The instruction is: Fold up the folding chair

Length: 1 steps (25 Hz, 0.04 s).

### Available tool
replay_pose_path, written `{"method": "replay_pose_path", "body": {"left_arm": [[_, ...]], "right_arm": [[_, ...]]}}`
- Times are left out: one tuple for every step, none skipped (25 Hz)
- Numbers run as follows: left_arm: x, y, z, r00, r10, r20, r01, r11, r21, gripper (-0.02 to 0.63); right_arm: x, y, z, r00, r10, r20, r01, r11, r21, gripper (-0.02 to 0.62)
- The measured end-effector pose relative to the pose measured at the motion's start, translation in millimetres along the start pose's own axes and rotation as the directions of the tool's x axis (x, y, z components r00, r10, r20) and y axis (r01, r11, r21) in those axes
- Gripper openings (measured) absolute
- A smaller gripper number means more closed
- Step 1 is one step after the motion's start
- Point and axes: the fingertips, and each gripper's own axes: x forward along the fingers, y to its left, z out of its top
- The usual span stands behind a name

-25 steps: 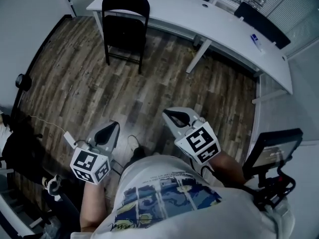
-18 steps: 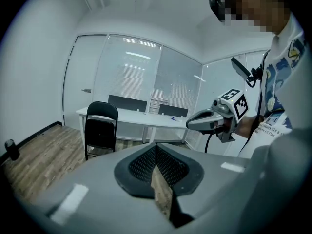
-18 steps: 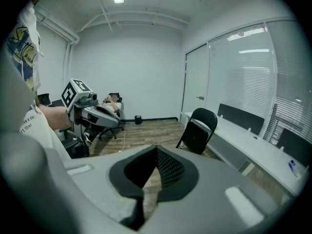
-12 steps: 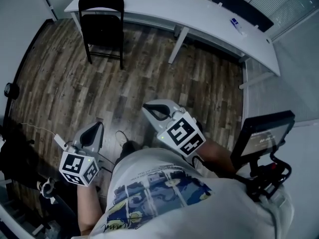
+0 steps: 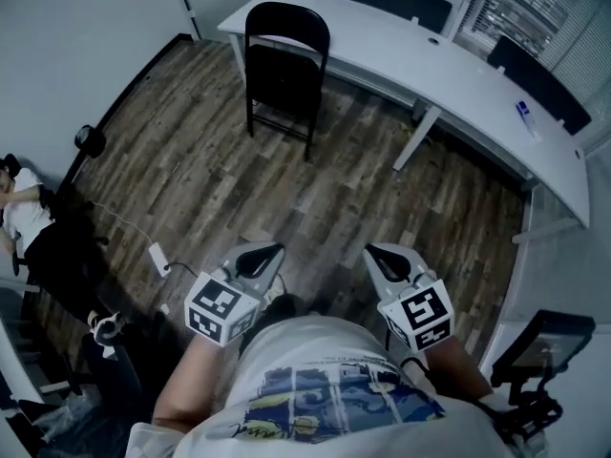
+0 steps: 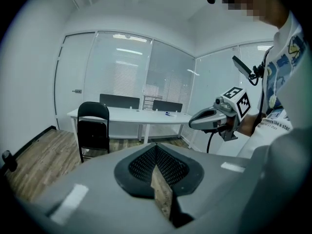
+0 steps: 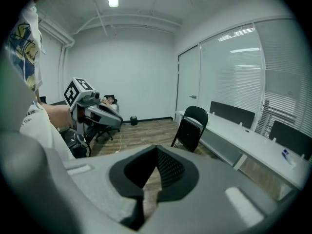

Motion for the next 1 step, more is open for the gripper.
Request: {"method": "replay_pose_path", "body": {"left_arm": [[2.3, 0.6, -3.1, 1.000, -0.019, -0.014, 0.019, 1.000, 0.002, 0.002]], "right_arm": [[-0.1, 0.8, -6.2, 1.000, -0.017, -0.004, 0.017, 1.000, 0.017, 0.003]]}}
